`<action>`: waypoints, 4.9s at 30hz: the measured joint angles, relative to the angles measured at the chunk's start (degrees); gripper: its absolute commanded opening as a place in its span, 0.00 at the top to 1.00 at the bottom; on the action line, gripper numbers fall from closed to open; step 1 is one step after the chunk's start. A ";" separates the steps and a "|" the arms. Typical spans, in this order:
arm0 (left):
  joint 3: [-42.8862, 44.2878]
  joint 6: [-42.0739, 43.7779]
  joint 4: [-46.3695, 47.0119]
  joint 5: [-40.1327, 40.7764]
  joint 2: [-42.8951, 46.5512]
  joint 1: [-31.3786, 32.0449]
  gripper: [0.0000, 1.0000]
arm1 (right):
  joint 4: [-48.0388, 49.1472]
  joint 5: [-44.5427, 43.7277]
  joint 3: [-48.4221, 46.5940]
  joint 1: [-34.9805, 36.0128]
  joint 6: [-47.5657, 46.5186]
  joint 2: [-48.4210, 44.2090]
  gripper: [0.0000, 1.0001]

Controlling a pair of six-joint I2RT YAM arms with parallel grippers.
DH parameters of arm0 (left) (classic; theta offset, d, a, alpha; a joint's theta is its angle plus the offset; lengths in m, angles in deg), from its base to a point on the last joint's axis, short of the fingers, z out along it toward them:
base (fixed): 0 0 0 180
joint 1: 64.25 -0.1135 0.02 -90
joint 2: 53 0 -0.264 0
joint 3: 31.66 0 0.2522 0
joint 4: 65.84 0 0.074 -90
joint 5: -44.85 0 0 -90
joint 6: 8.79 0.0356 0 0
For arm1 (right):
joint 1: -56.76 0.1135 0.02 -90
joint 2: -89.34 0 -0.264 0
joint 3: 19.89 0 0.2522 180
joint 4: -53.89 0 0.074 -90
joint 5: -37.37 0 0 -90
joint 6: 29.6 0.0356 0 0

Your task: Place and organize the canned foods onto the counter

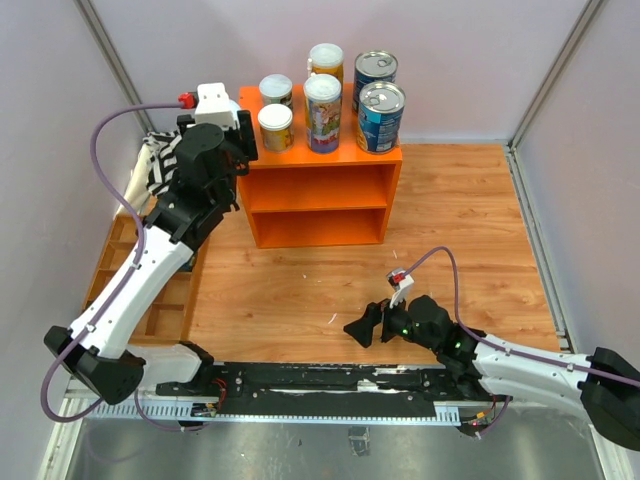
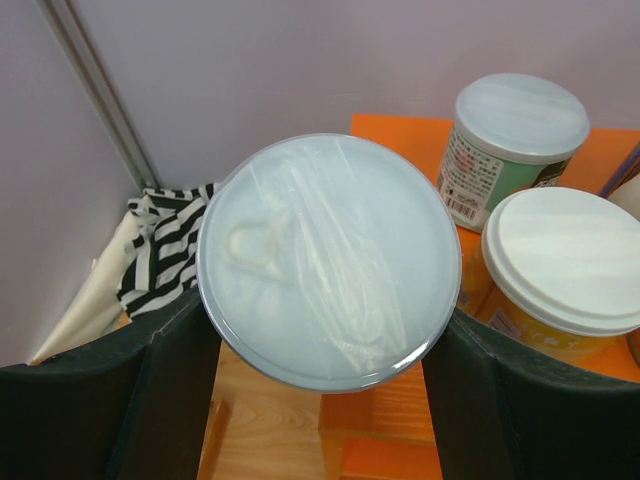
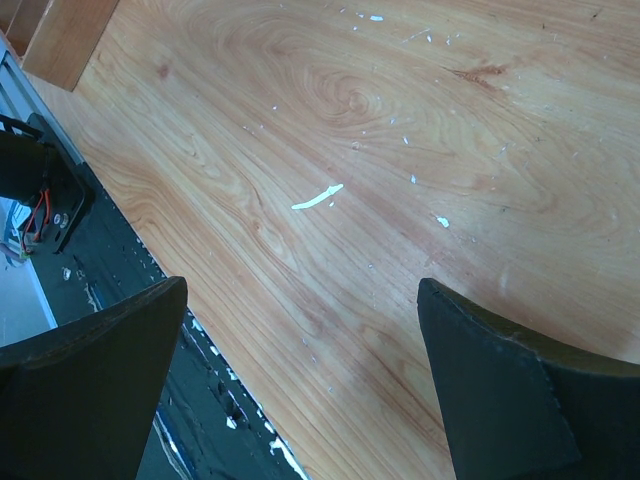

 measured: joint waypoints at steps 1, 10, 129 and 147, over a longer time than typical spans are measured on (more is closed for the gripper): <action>0.44 0.31 0.02 -0.59 -0.37 -0.04 1.00 | 0.00 -0.02 0.00 0.00 -0.02 0.02 0.01; 3.48 1.92 0.52 -5.03 -2.67 -2.19 1.00 | -0.02 -0.02 0.00 0.00 -0.07 0.17 0.02; 9.29 -5.05 2.99 -34.62 -11.56 -15.54 0.16 | 2.93 4.96 -5.90 -1.73 -2.95 10.78 0.01; 8.61 -7.08 6.71 -34.38 -8.63 -15.54 0.18 | 2.80 5.18 -5.90 -1.73 -2.93 9.84 0.01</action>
